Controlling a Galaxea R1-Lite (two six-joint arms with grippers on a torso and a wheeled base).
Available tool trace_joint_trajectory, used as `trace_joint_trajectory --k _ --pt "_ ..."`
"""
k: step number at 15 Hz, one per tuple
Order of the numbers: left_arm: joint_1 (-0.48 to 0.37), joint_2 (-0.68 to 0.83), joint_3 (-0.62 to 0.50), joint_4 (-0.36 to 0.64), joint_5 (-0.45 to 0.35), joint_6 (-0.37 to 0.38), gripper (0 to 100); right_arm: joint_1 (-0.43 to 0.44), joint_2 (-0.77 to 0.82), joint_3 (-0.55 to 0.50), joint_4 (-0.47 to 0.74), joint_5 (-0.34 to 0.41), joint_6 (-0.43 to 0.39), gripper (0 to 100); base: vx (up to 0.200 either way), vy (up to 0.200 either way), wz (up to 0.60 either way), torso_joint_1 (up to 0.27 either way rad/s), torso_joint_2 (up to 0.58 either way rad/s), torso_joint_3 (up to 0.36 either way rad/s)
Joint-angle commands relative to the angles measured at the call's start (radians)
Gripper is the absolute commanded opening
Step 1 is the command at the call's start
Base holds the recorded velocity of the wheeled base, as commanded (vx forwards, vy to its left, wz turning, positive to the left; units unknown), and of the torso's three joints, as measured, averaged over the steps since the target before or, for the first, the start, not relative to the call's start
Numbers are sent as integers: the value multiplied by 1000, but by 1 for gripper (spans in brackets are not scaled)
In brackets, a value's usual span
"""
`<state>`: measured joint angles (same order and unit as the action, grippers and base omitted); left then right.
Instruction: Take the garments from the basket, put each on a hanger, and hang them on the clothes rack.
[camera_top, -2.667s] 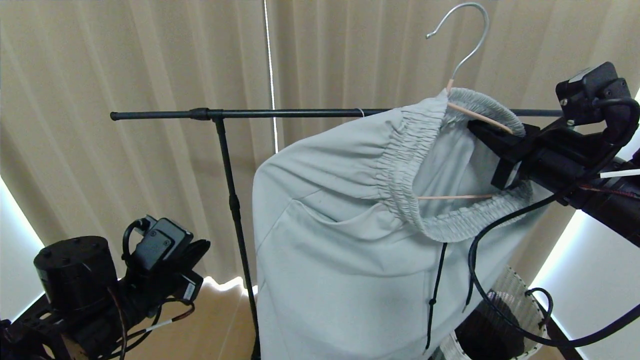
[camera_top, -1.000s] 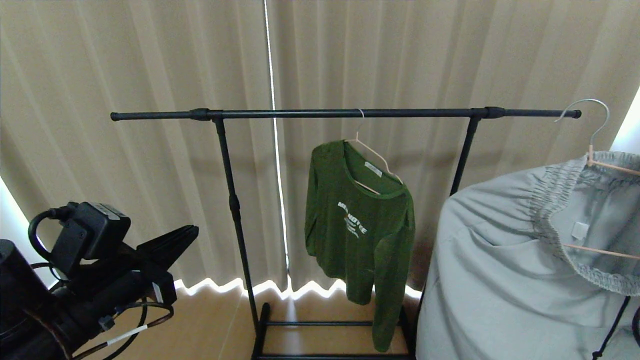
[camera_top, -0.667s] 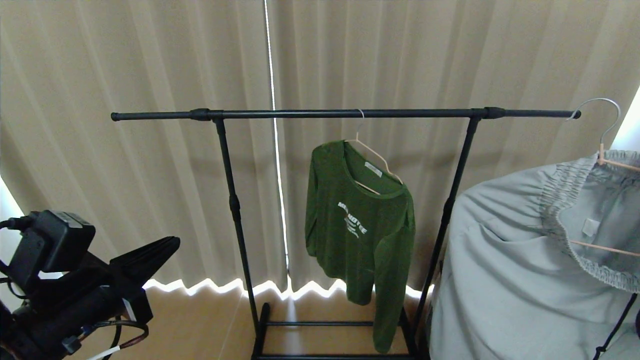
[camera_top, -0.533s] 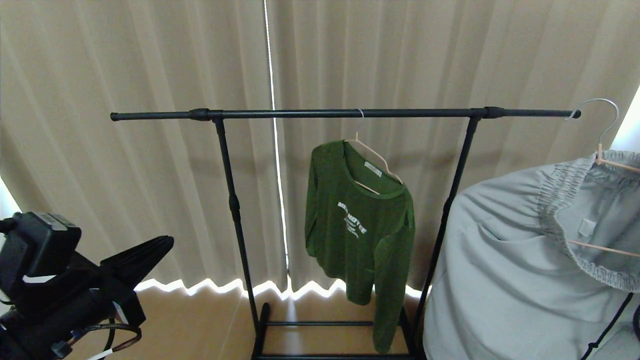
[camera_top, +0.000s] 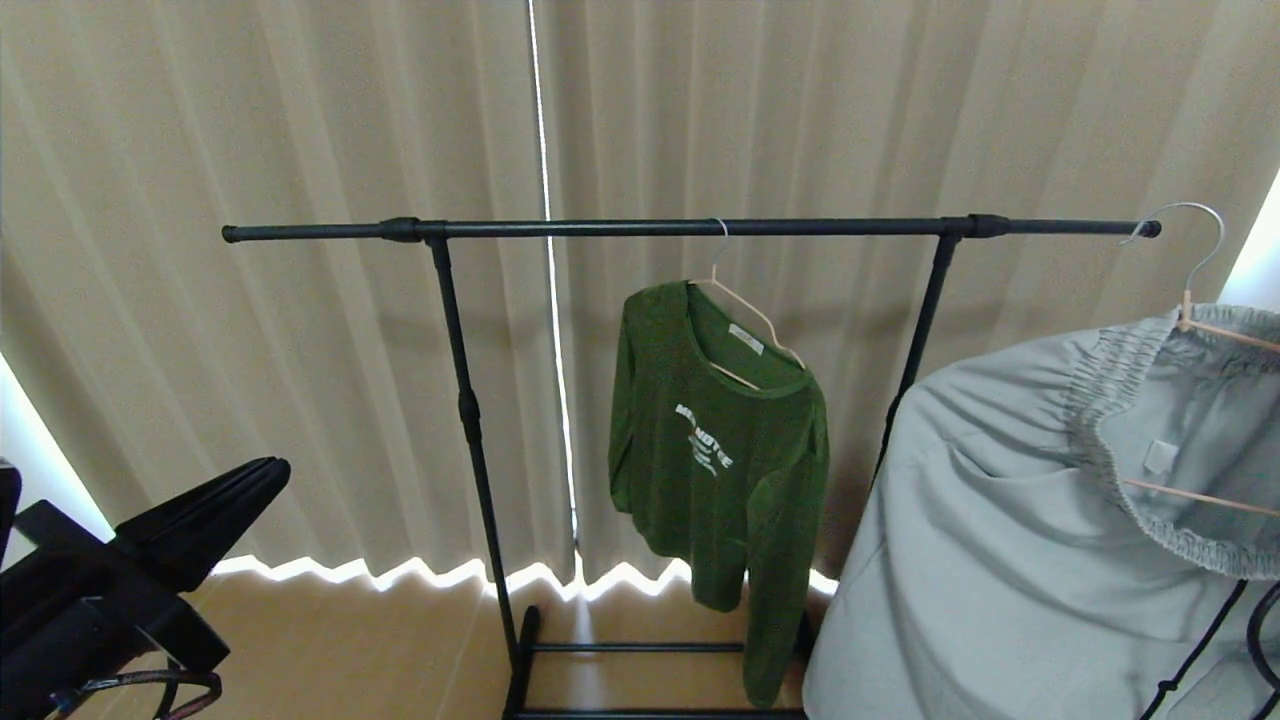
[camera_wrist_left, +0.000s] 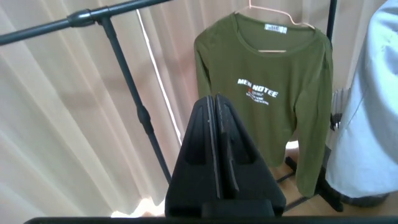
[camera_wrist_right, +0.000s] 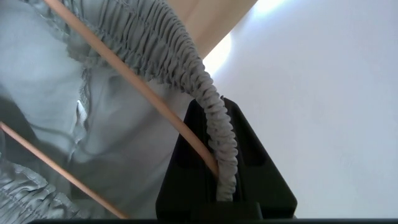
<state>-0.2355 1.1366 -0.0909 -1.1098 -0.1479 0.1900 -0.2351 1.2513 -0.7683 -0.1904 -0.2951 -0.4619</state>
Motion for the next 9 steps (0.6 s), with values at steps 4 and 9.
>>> trace_joint_trajectory --k 4,9 --pt "-1 -5 2 -1 1 0 0 0 17 -2 -1 2 16 0 200 0 0 2 0 5" --pt "-1 -8 5 -1 -1 0 0 2 20 -14 0 4 17 0 200 0 0 2 1 1"
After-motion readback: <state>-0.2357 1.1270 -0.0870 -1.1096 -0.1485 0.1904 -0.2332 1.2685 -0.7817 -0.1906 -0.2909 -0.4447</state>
